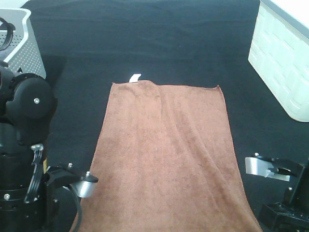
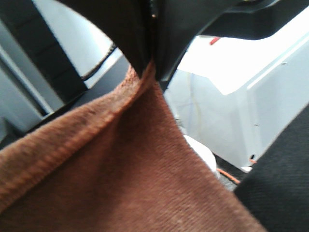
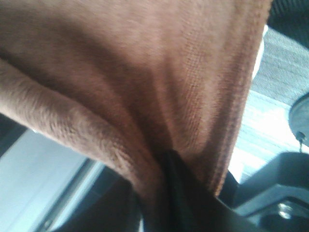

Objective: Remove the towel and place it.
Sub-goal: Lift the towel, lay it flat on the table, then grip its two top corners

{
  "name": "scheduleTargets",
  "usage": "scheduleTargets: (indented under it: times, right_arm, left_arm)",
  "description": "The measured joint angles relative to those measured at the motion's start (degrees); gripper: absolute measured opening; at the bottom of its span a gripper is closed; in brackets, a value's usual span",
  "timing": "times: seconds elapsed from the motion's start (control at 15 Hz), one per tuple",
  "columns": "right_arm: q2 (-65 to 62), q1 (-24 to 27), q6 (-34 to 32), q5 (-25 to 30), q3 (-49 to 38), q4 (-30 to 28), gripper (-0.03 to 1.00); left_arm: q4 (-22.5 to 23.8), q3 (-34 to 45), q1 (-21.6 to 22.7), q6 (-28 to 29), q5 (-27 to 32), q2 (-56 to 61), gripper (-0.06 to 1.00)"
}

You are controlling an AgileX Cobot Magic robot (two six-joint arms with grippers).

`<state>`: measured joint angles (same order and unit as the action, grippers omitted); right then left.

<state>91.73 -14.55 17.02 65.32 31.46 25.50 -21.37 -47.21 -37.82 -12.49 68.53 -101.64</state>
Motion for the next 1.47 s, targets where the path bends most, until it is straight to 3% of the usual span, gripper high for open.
scheduleTargets:
  times: [0.07, 0.27, 0.6, 0.67, 0.93, 1.13, 1.33, 1.47]
  right_arm:
    - [0.0, 0.0, 0.2, -0.1, 0.0, 0.1, 0.23]
    - [0.0, 0.0, 0.3, -0.8, 0.0, 0.7, 0.35]
    - [0.0, 0.0, 0.2, -1.7, 0.0, 2.2, 0.67]
    - [0.0, 0.0, 0.2, -1.7, 0.0, 2.1, 0.7]
    - [-0.1, 0.0, 0.2, -1.8, 0.0, 2.1, 0.72]
    - [-5.4, 0.2, -0.2, -6.4, 0.2, 1.9, 0.72]
    - [-15.6, 0.2, -3.3, -10.5, 4.3, -0.3, 0.72]
    - [-22.5, 0.2, -9.2, -11.2, 7.8, -7.0, 0.74]
  left_arm:
    - [-1.9, 0.0, 0.0, 0.1, 0.1, 0.0, 0.04]
    - [-6.3, 0.0, 0.0, -0.6, -0.5, 0.0, 0.16]
    - [-11.3, 0.0, 0.0, 0.1, -3.9, -0.1, 0.7]
    - [-11.7, 0.0, 0.0, 0.1, -3.7, -0.1, 0.74]
    - [-11.9, -0.2, 0.0, 0.1, -2.5, -0.1, 0.77]
    - [-10.9, -5.7, 0.0, -1.1, -1.1, -0.1, 0.77]
    - [-5.2, -14.6, 0.0, -0.9, -0.3, -0.1, 0.77]
    - [0.8, -20.2, 0.0, 2.1, -1.6, -0.1, 0.77]
